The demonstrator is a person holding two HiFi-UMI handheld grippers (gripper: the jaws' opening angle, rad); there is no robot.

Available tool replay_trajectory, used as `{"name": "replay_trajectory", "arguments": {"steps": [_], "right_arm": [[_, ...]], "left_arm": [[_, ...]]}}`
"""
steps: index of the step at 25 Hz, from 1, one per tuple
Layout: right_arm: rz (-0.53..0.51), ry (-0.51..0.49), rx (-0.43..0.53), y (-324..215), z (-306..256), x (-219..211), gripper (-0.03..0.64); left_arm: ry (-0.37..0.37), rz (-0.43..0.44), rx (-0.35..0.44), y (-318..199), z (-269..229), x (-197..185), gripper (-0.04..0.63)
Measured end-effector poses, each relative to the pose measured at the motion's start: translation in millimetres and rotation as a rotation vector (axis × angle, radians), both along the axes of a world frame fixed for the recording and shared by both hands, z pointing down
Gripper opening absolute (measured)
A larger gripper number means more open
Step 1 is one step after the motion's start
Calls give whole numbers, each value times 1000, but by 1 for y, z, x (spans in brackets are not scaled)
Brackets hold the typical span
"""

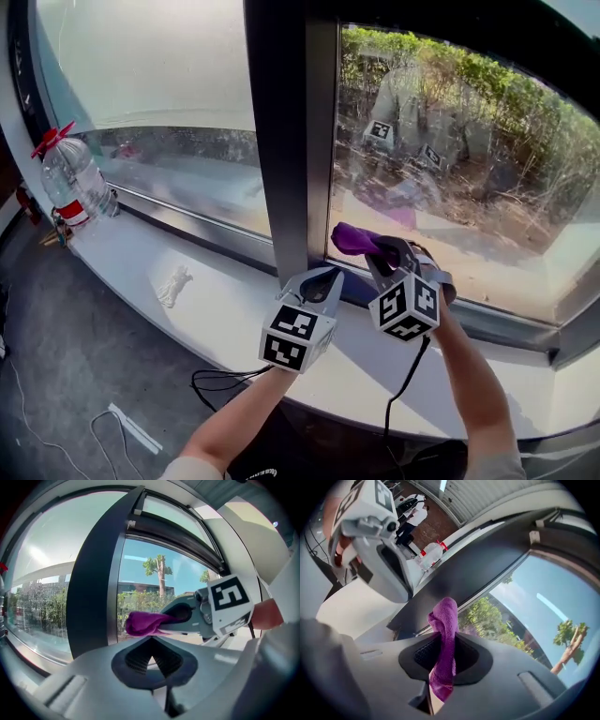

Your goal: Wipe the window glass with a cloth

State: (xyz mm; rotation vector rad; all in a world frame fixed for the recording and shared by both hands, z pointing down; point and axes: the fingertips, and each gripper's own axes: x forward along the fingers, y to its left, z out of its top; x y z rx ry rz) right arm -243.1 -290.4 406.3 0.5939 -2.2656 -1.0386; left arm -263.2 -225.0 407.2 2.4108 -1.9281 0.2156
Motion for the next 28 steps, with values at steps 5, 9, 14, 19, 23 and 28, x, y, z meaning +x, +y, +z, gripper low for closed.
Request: {"name": "replay_trajectory", "arguments": {"steps": [5,9,14,19,23,28], "right_arm": [[1,-136,200,16,-133,20,86],[51,-215,347,18,-222,35,86],[133,-288,525,10,-307,42,86],[213,-273,630,-6,-344,43,86],[266,-235,616,-26,-335,50,86],[222,-140,536,-29,-285,42,86]], "left_arm": [[-16,43,129,-8,-63,18,0],[-58,92,204,-11,-111,39,0],[-104,121,261,-12,-146,54,0],[-108,138,248,-15,-147,61,0],[-99,142,232,-17,-139,63,0],[-90,135,200,-23,-121,57,0]]}}
